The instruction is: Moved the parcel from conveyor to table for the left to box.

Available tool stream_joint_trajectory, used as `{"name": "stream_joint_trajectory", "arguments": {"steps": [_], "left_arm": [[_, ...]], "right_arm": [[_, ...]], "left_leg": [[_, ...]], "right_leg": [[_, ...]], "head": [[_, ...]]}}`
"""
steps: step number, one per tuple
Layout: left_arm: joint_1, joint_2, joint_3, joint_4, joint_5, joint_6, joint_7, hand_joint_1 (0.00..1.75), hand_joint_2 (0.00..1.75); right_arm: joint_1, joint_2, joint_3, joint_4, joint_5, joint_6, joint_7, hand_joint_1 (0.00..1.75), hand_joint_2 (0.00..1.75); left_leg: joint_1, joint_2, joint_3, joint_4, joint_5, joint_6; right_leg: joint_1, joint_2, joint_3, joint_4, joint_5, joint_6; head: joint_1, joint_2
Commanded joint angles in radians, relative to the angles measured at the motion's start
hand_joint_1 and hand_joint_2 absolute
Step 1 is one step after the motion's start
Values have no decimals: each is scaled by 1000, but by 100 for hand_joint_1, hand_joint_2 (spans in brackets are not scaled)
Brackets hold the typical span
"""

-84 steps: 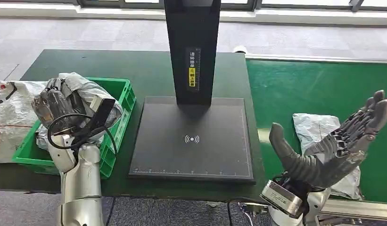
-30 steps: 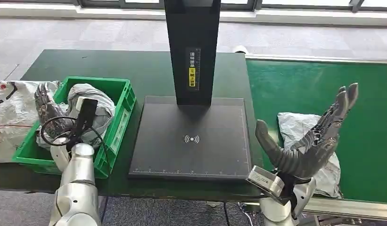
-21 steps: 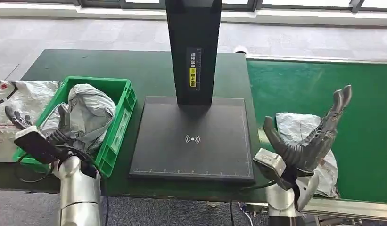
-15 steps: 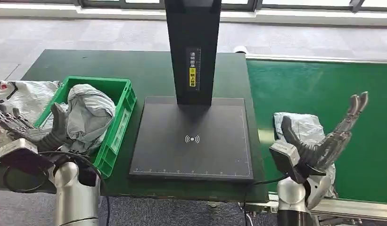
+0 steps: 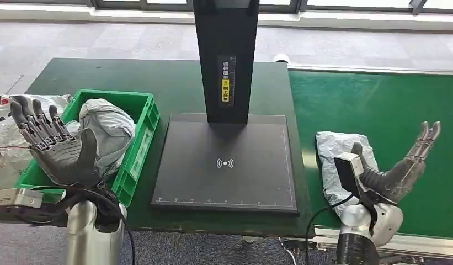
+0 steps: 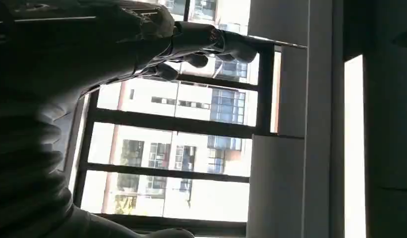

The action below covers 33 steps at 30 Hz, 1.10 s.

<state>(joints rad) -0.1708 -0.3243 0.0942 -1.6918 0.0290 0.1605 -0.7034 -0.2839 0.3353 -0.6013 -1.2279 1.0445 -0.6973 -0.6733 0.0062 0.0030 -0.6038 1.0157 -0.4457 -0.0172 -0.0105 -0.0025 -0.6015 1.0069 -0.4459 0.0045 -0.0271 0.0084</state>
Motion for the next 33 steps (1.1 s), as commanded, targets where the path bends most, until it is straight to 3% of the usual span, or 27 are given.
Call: {"name": "stream_joint_trajectory", "arguments": {"steps": [1,17,18,21,23,30,31,33], "left_arm": [[50,17,-91,12,22,-96,5,0,175],[51,17,-91,13,26,-112,5,0,175],[57,21,-109,38,41,-183,5,0,175],[62,17,-173,86,13,-252,5,0,175],[59,10,-191,115,3,-265,5,0,175],[54,-3,-209,196,-41,-297,12,0,175],[60,-7,-200,203,-76,-267,39,0,175],[65,-4,-195,204,-82,-269,36,0,175]], "right_arm": [[-129,-43,-221,271,53,-1,36,0,175],[-138,-43,-237,290,68,-1,47,0,175],[-167,-85,-245,392,128,-1,139,0,175],[-209,-173,-249,575,211,-1,281,0,175],[-195,-189,-213,563,400,-1,441,0,175],[-216,-236,-164,753,473,-1,605,0,175],[-232,-254,-142,833,512,47,658,0,175],[-239,-253,-136,855,518,39,670,0,175]], "left_leg": [[0,1,4,-2,0,1],[0,1,2,-1,0,1],[0,0,2,-1,0,1],[0,0,3,-2,0,1],[0,-2,4,-2,1,1],[-1,0,5,-3,0,1],[-1,-1,4,-2,0,1],[-1,0,4,-2,0,1]], "right_leg": [[0,1,4,-3,0,0],[0,1,2,-1,0,0],[0,1,2,-1,0,0],[0,0,3,-3,0,0],[0,-2,4,-3,0,0],[-1,0,4,-3,0,1],[-1,-1,3,-2,0,1],[0,0,4,-3,0,1]], "head": [[0,0],[0,0],[0,0],[0,0],[0,0],[0,0],[0,0],[0,0]]}}
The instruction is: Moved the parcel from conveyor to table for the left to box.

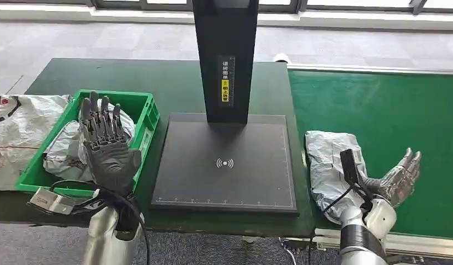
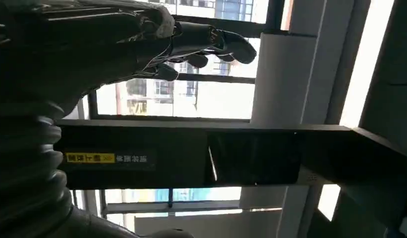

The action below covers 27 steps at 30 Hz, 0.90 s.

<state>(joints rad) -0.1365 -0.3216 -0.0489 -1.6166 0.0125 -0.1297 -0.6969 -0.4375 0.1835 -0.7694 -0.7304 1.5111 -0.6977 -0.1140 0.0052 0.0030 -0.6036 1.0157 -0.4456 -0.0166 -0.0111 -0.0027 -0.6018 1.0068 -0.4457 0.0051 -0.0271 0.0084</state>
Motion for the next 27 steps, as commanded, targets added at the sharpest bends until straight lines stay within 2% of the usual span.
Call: {"name": "stream_joint_trajectory", "arguments": {"steps": [1,7,9,11,13,16,21,27], "left_arm": [[37,-7,-49,127,-72,20,28,0,175],[47,-19,-32,109,-90,13,29,0,175],[47,-19,-31,107,-91,13,29,0,175],[50,-21,-29,101,-96,12,31,0,175],[50,-21,-29,101,-97,11,31,0,175],[52,-27,-25,98,-109,8,30,0,175],[67,-27,-27,91,-116,6,28,0,175],[67,-27,-27,91,-116,6,28,0,175]], "right_arm": [[-93,-104,36,376,55,43,120,0,175],[-109,-113,74,414,60,85,158,0,175],[-110,-113,75,415,60,86,159,0,175],[-115,-115,88,423,60,103,170,0,175],[-116,-115,90,425,60,110,171,0,175],[-117,-115,103,430,58,190,165,0,175],[-124,-110,114,442,53,250,163,0,175],[-124,-110,114,442,53,250,163,0,175]], "left_leg": [[0,1,6,-4,0,0],[0,1,3,-2,0,1],[0,2,7,-5,0,1],[0,1,2,-2,0,1],[0,2,7,-5,0,1],[0,1,2,-1,0,0],[0,1,2,-2,0,0],[0,1,3,-2,-1,1]], "right_leg": [[0,2,6,-4,1,0],[0,2,2,-2,0,0],[0,2,7,-6,1,0],[0,1,2,-2,0,0],[0,3,7,-6,1,0],[0,1,2,-1,0,0],[-1,1,2,-1,0,0],[0,1,3,-2,0,0]], "head": [[0,0],[0,0],[0,0],[0,0],[0,0],[0,0],[0,0],[0,0]]}}
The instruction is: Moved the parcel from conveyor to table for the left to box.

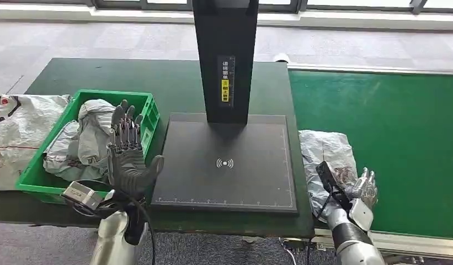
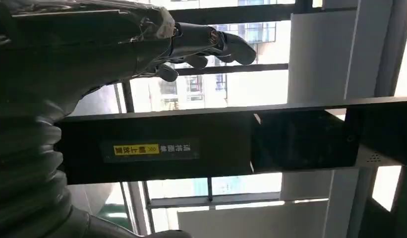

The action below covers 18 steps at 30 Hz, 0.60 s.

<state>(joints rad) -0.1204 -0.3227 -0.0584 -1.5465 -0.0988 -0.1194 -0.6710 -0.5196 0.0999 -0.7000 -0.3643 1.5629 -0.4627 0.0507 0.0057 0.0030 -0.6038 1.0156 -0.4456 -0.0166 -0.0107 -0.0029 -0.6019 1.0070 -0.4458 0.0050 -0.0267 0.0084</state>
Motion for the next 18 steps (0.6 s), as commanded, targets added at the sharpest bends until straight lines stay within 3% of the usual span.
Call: {"name": "stream_joint_trajectory", "arguments": {"steps": [1,3,4,5,10,18], "left_arm": [[51,-26,-18,21,-5,-4,2,0,175],[51,-26,-18,21,-5,-4,2,0,175],[53,-26,-18,20,-5,-4,2,0,175],[57,-26,-21,16,-5,0,1,0,175],[76,-24,-25,-3,-14,-3,-6,0,175],[89,-26,-27,-28,-21,-2,-3,0,175]], "right_arm": [[-42,-26,44,76,1,15,-2,0,175],[-42,-26,44,76,1,15,-2,2,175],[-43,-26,42,78,-2,20,-3,28,175],[-42,-27,46,81,-5,34,-3,169,175],[-46,-20,37,90,-30,113,-36,175,175],[-45,-10,48,78,-28,121,-33,175,175]], "left_leg": [[-1,1,2,-1,0,1],[-1,1,3,-2,-1,1],[0,2,4,-2,-1,1],[-1,1,3,-2,-1,1],[-1,2,3,-1,-1,1],[0,2,4,-2,-1,1]], "right_leg": [[-1,1,2,-1,0,0],[-1,2,2,-1,0,0],[0,2,4,-3,0,0],[-1,2,2,-1,0,0],[-1,2,2,-1,0,0],[0,3,4,-3,0,0]], "head": [[0,0],[0,0],[0,0],[0,0],[0,0],[0,0]]}}
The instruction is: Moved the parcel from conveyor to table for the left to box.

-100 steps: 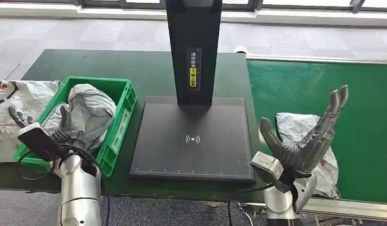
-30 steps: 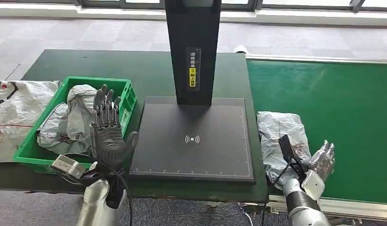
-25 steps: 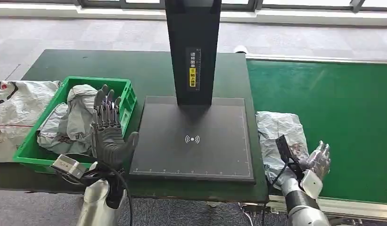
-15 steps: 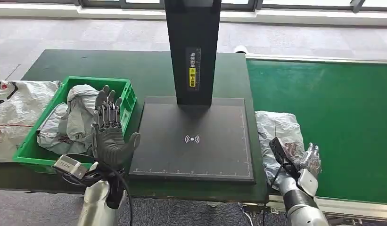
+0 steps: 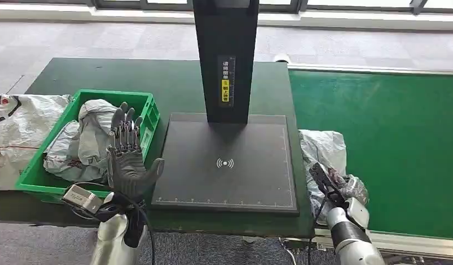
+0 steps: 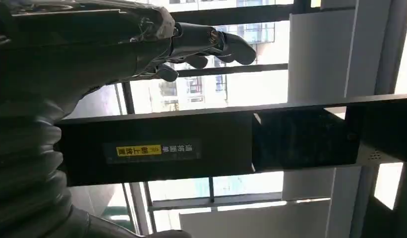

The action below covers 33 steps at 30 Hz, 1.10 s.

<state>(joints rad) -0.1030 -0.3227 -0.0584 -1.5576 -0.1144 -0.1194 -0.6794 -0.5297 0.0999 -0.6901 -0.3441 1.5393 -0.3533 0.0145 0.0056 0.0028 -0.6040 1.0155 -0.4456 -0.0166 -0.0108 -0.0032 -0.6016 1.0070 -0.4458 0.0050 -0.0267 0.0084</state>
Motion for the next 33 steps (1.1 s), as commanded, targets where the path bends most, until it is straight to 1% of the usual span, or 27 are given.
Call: {"name": "stream_joint_trajectory", "arguments": {"steps": [1,8,10,11,22,24,25,26,28,29,30,31,32,33], "left_arm": [[72,-26,-27,-17,-5,-2,6,0,175],[73,-26,-28,-18,-6,-3,9,0,175],[81,-26,-27,-30,-9,0,13,0,175],[88,-26,-26,-40,-11,3,15,0,175],[92,-26,-24,-46,-11,2,15,0,175],[95,-26,-22,-51,-12,5,18,0,175],[96,-26,-21,-52,-12,5,19,0,175],[94,-26,-19,-50,-12,4,19,0,175],[85,-26,-14,-38,-13,2,18,0,175],[80,-26,-13,-32,-13,2,17,0,175],[74,-26,-12,-24,-13,2,17,0,175],[71,-26,-12,-19,-13,3,16,0,175],[64,-26,-12,-9,-13,4,15,0,175],[48,-26,-13,14,-13,4,12,0,175]], "right_arm": [[-34,-10,38,58,-5,11,3,175,175],[-24,-11,41,47,-14,-4,-7,175,175],[-22,-2,44,29,-37,-80,-39,175,175],[-23,6,40,16,-61,-147,-64,175,175],[-27,8,43,14,-60,-143,-59,175,175],[-21,27,54,-30,-96,-279,-140,175,175],[-20,34,57,-44,-117,-304,-168,175,175],[-11,50,65,-99,-140,-345,-216,175,175],[39,101,90,-280,-201,-345,-292,175,175],[60,121,104,-349,-215,-345,-315,175,175],[90,155,101,-468,-214,-345,-347,175,175],[102,168,104,-502,-219,-345,-366,175,175],[125,200,105,-589,-228,-345,-406,175,175],[165,249,133,-715,-301,-345,-574,175,175]], "left_leg": [[0,2,3,-1,-1,1],[0,2,4,-2,-1,1],[0,1,2,-1,-1,0],[0,2,3,-2,-1,1],[-1,2,3,-1,-1,1],[-1,2,3,-2,-1,1],[0,3,2,-1,-1,1],[-1,3,4,-2,-1,1],[-1,3,2,-1,-1,0],[-1,3,3,-2,-1,0],[-1,2,2,-2,-1,0],[-1,2,3,-2,-1,0],[-1,1,1,-1,-1,0],[-1,2,3,-2,-1,0]], "right_leg": [[0,2,2,-2,0,0],[0,2,3,-3,0,0],[0,1,2,-1,0,0],[0,2,3,-2,0,0],[-1,2,2,-1,0,0],[-1,2,3,-2,0,0],[0,3,2,-2,0,0],[0,4,3,-3,0,0],[-1,3,1,-1,0,0],[-1,3,2,-2,0,0],[-1,2,1,-1,0,0],[-1,2,2,-1,-1,0],[-1,1,0,0,0,0],[-1,2,2,-1,-1,0]], "head": [[0,0],[0,0],[0,0],[0,0],[0,0],[0,0],[0,0],[0,0],[0,0],[0,0],[0,0],[0,0],[0,0],[0,0]]}}
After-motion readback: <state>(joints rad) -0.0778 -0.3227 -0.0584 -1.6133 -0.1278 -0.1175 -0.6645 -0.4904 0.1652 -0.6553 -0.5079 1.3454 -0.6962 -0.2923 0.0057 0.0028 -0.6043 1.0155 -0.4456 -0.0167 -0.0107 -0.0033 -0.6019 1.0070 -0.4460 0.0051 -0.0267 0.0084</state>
